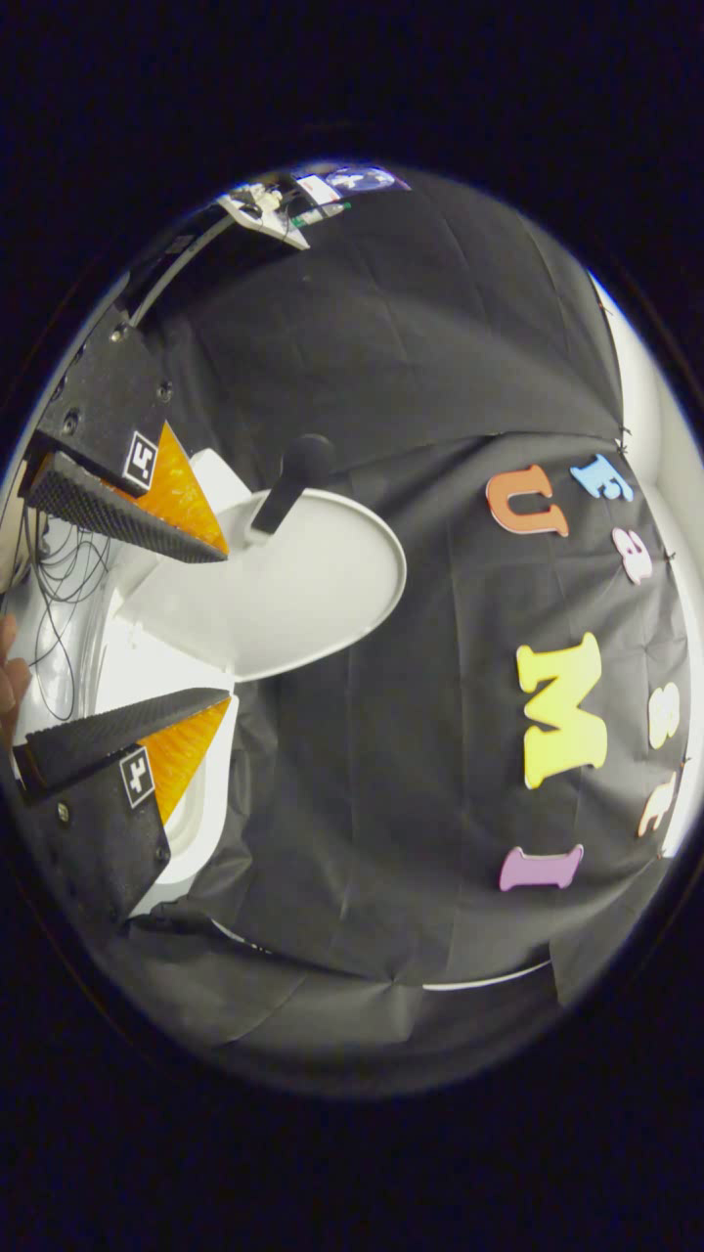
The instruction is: Open the toilet lid.
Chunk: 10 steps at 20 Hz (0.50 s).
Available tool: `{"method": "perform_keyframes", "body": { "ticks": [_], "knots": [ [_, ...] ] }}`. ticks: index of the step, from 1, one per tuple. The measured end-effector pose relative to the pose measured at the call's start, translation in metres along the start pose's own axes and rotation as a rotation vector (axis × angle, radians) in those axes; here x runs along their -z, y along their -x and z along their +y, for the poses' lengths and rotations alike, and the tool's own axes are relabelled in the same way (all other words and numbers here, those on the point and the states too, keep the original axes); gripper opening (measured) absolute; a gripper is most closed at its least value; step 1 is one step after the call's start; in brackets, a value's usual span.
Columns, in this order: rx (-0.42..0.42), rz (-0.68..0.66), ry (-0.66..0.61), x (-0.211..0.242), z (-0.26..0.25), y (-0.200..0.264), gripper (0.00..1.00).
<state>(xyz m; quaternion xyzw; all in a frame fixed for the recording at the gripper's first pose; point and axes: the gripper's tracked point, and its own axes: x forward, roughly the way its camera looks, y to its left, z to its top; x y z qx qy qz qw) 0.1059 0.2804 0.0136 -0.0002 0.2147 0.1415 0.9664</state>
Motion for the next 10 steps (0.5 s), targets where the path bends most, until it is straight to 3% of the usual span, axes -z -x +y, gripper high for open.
{"method": "perform_keyframes", "body": {
  "ticks": [10],
  "knots": [
    [0.222,-0.097,0.115,0.042,-0.121,0.071,0.80]
  ]
}}
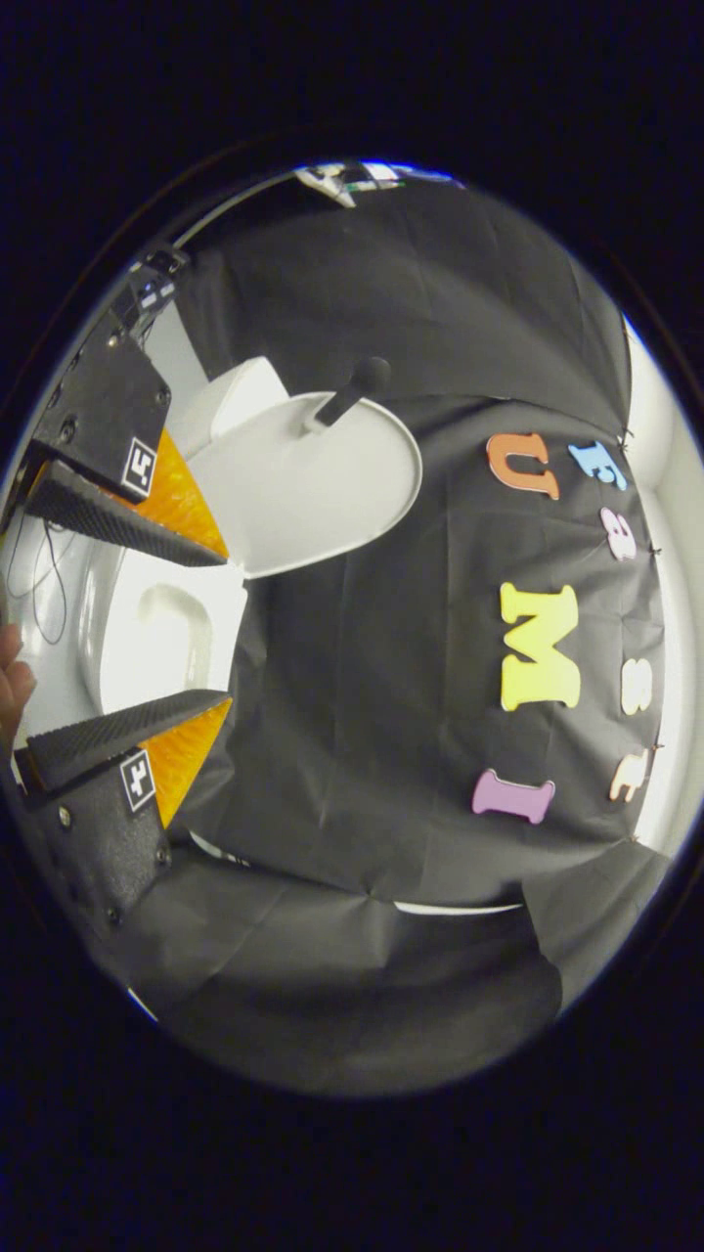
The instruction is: Open the toilet lid.
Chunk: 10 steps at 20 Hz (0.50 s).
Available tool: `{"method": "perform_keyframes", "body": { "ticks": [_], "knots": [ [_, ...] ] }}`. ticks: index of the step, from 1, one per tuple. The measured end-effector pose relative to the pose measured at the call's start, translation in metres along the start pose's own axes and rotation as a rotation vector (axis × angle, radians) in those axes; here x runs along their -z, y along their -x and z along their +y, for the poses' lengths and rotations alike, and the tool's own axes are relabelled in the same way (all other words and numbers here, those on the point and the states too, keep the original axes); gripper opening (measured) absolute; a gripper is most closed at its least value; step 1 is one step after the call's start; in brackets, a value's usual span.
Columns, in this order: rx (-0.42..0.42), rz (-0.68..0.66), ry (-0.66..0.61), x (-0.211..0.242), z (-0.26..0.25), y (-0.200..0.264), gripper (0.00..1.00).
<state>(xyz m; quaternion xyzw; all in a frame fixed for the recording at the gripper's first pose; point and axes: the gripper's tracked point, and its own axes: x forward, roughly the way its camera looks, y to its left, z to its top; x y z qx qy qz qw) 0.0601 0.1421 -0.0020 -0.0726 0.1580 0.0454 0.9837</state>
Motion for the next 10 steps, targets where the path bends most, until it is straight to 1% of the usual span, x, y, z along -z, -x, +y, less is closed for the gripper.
{"method": "perform_keyframes", "body": {
  "ticks": [1,2,4,5,7,9,10],
  "knots": [
    [0.018,-0.013,0.016,0.005,-0.007,0.006,0.82],
    [0.035,-0.023,0.026,0.009,-0.015,0.010,0.82],
    [0.044,-0.044,0.020,0.017,-0.025,0.021,0.83],
    [0.040,-0.048,0.002,0.023,-0.030,0.026,0.82],
    [0.004,-0.046,-0.046,0.044,-0.038,0.036,0.85],
    [0.011,-0.028,-0.083,0.067,-0.055,0.041,1.00],
    [0.026,-0.026,-0.103,0.077,-0.066,0.042,1.00]
  ]
}}
